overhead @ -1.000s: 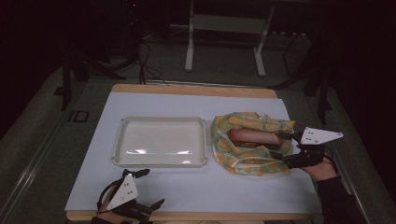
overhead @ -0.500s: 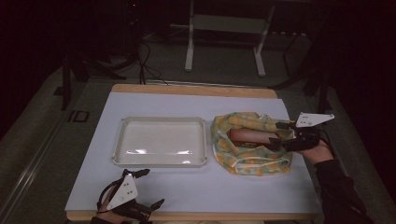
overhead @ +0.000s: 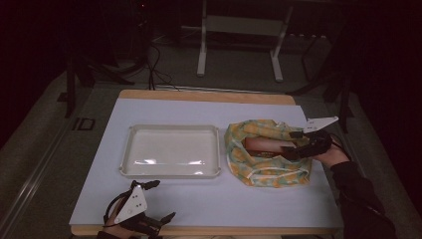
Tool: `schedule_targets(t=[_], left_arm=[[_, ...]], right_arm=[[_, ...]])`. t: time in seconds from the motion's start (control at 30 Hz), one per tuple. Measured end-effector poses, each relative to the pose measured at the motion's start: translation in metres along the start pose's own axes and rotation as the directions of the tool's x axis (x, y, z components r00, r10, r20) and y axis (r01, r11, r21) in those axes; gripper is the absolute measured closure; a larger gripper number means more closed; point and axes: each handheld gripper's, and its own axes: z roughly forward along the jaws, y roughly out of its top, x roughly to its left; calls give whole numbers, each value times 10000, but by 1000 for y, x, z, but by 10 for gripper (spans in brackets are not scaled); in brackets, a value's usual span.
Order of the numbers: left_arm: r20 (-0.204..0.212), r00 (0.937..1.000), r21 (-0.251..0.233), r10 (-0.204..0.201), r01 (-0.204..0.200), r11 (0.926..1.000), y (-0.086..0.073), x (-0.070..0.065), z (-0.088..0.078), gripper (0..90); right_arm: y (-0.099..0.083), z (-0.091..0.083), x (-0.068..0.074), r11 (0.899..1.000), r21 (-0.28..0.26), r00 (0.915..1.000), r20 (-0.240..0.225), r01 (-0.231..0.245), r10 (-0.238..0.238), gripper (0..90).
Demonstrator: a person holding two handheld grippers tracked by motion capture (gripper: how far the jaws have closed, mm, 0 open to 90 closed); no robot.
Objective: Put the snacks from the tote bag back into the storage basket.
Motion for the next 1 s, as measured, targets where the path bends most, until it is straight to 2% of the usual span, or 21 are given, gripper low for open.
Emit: schedule_targets(t=[0.13,0.27,0.43,0.73,0.8,0.9,1.0], left_arm=[[3,10000,3,-10,10,10000,0,0,0,0],[21,10000,21,-4,4,10000,0,0,0,0],[43,10000,15,-2,2,10000,0,0,0,0],[101,9999,29,-11,11,10000,-1,0,0,0],[97,9999,57,-30,30,10000,-1,0,1,0],[119,9999,50,-21,21,10000,-1,-1,1,0],[112,9999,66,-23,23,10000,-1,0,1,0]], right_arm=[[-1,10,-3,9984,556,10000,-20,94,-93,288],[-2,20,-4,9912,1299,9997,-46,263,-260,263],[1,27,-5,9832,1751,9986,-113,520,-508,247],[2,39,-5,9509,2807,9913,-222,1305,-1295,262],[2,42,-6,9471,2915,9909,-296,1343,-1314,297],[0,45,-6,9351,3204,9885,-523,1513,-1420,327],[0,45,-7,9341,3189,9869,-678,1605,-1464,368]])
